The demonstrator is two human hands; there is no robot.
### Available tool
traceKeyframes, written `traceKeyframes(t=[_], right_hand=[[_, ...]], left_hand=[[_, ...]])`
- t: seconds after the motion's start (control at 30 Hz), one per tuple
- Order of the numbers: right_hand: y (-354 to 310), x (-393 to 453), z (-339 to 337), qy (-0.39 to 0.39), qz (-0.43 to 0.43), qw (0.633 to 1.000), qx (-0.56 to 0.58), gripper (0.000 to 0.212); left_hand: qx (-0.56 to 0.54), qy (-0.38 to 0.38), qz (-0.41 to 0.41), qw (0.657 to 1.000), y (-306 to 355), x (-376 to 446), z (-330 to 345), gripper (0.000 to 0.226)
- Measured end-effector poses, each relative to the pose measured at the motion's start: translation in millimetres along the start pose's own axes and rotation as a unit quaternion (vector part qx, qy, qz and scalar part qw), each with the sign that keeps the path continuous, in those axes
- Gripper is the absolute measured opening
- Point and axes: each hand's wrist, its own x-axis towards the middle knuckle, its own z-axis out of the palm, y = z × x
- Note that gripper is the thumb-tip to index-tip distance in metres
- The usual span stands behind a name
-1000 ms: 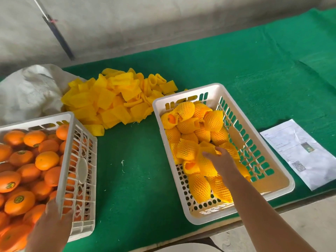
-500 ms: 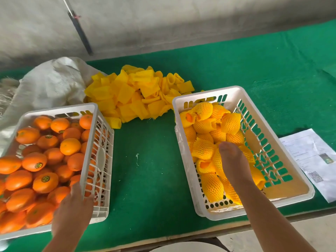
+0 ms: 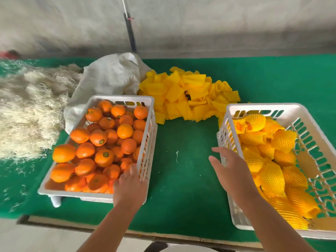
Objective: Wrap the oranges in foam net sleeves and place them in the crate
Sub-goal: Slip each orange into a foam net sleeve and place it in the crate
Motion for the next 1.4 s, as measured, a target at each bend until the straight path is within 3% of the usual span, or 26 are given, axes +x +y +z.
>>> traceKeyframes(t=[0.13,0.23,0.33,0.5,0.63,0.93,1.2,1.4], right_hand=[[-25.3,-5.0,33.1,-0.054,-0.037,0.997,-0.031,0.036],[-44.7,-7.8,54.3,-0.093,-0.061,0.993,-0.049,0.036],[-63.7,-10.2,73.4,-0.119,-0.073,0.989,-0.055,0.035],[-92.0,-10.6,101.2,-0.151,-0.076,0.983,-0.067,0.037],[-104.9,-12.8,117.1,-0.161,-0.065,0.982,-0.068,0.037],[-103.4,-18.0,137.2,-0.166,-0.018,0.983,-0.075,0.037],[-90.8,-26.8,144.3,-0.159,0.017,0.985,-0.071,0.037],[-82.4,-30.7,137.5,-0.15,0.039,0.986,-0.054,0.033]], left_hand=[[-0.035,-0.031,0.003,0.999,-8.8,3.8,-1.1,0.045],[-0.134,-0.047,-0.012,0.99,-17.9,8.2,-9.2,0.043],[-0.178,-0.017,-0.014,0.984,-38.5,17.2,-25.8,0.034],[-0.084,0.09,0.013,0.992,-91.9,49.8,-56.2,0.039],[0.016,0.046,0.009,0.999,-119.9,71.6,-64.2,0.058],[0.152,0.048,0.061,0.985,-133.2,96.4,-56.8,0.059],[0.149,0.016,0.103,0.983,-145.1,116.8,-60.3,0.057],[0.032,0.032,0.099,0.994,-149.5,115.8,-63.2,0.064]])
